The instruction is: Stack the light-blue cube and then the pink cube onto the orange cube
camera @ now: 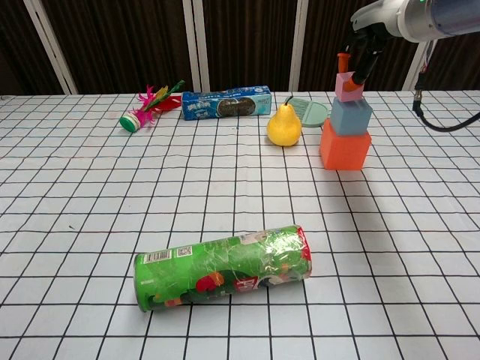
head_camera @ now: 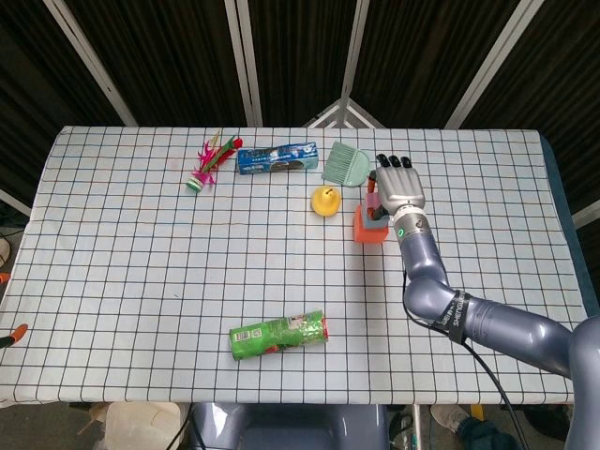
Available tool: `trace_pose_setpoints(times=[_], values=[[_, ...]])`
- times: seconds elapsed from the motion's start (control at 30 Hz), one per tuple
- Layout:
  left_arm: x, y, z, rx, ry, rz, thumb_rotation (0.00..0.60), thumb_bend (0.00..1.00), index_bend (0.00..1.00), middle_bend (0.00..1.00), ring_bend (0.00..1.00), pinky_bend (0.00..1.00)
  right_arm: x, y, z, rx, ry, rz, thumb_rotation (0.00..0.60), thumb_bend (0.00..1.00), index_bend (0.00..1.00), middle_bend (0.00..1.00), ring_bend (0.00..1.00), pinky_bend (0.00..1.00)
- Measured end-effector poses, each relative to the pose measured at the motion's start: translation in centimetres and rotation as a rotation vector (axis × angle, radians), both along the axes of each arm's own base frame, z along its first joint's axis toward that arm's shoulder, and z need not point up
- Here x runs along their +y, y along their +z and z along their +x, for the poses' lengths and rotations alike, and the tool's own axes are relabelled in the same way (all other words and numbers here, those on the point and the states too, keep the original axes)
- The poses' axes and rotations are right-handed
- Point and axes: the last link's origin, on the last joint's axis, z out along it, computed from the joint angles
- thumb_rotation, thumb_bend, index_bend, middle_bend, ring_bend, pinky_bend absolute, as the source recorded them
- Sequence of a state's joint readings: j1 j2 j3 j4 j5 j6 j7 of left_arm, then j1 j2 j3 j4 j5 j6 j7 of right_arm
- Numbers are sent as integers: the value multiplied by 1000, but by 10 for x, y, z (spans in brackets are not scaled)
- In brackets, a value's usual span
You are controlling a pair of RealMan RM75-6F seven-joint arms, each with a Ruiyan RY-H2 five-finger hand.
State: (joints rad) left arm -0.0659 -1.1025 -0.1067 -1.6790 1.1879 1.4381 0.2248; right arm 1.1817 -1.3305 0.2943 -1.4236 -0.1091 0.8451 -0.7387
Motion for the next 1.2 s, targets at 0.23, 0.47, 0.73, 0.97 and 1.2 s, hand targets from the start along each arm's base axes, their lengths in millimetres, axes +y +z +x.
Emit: trace_pose_setpoints(times=[0.23,0.47,0.73,0.97,1.2], values=[[0,-1,1,5,0,2,600,206,219,13,0,18,-2,3,-4,-2,-4,3,600,384,514,94,64,0],[0,-3,2,7,2,0,600,206,219,13,0,18,-3,3,-11,4,-11,9,600,384,514,95,64,0],[1,-3,1,7,3,-2,600,206,219,13,0,18,-1,2,-8,7,0,15,600,384,514,95,64,0],[0,-2,1,5,3,2,600,206,219,13,0,18,0,0,-6,5,1,14,600,384,514,95,64,0],[0,-2,1,5,2,0,600,206,219,13,0,18,0,0,-8,5,-7,11,600,384,514,95,64,0]])
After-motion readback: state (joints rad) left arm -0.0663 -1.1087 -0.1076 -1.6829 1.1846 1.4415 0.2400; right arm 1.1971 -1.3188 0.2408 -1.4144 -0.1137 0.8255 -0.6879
